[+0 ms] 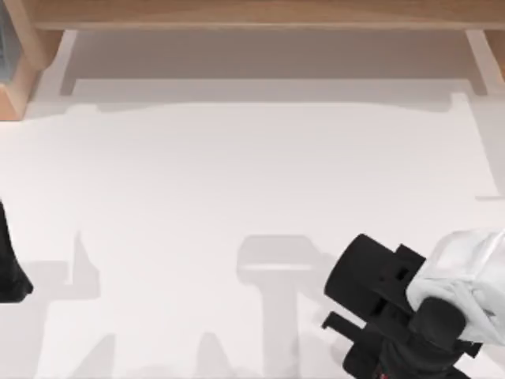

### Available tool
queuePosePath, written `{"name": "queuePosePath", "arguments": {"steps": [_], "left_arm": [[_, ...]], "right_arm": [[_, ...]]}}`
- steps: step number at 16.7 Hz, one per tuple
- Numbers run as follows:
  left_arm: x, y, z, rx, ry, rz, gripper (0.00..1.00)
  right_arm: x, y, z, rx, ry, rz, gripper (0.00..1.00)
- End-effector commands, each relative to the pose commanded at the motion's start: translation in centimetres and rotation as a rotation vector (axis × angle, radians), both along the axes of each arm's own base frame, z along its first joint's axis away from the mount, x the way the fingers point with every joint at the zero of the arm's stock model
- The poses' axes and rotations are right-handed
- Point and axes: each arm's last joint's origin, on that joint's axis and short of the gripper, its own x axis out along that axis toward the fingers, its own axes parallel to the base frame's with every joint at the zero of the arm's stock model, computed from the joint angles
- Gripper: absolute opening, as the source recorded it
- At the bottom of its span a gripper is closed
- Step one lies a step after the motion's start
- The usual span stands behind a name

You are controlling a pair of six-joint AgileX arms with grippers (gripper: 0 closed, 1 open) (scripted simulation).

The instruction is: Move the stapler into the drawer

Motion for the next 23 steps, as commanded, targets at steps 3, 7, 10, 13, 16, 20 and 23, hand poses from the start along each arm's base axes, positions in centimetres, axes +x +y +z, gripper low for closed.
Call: {"name": "queuePosePath", "arguments": {"steps": [3,7,10,13,16,20,23], "left_arm": [[0.0,0.0,0.0,0.000,0.000,0.000,1.00],[0.0,0.0,0.0,0.000,0.000,0.000,1.00],[0.0,0.0,0.0,0.000,0.000,0.000,1.00],[0.0,0.0,0.0,0.000,0.000,0.000,1.00],[0.0,0.0,0.0,0.000,0.000,0.000,1.00],[0.0,0.0,0.0,0.000,0.000,0.000,1.00],[0.0,0.0,0.0,0.000,0.000,0.000,1.00]], "right_arm": [[0.0,0.0,0.0,0.000,0.000,0.000,0.00],[0.1,0.0,0.5,0.006,-0.005,-0.002,0.00],[0.1,0.0,1.9,0.002,-0.001,-0.004,0.00],[0.0,0.0,3.0,0.001,-0.001,-0.002,0.00],[0.0,0.0,2.9,-0.002,0.002,-0.003,0.00],[1.3,-0.1,4.6,0.043,-0.032,-0.006,0.00],[4.8,-0.6,7.1,0.084,-0.072,-0.011,0.00]]}}
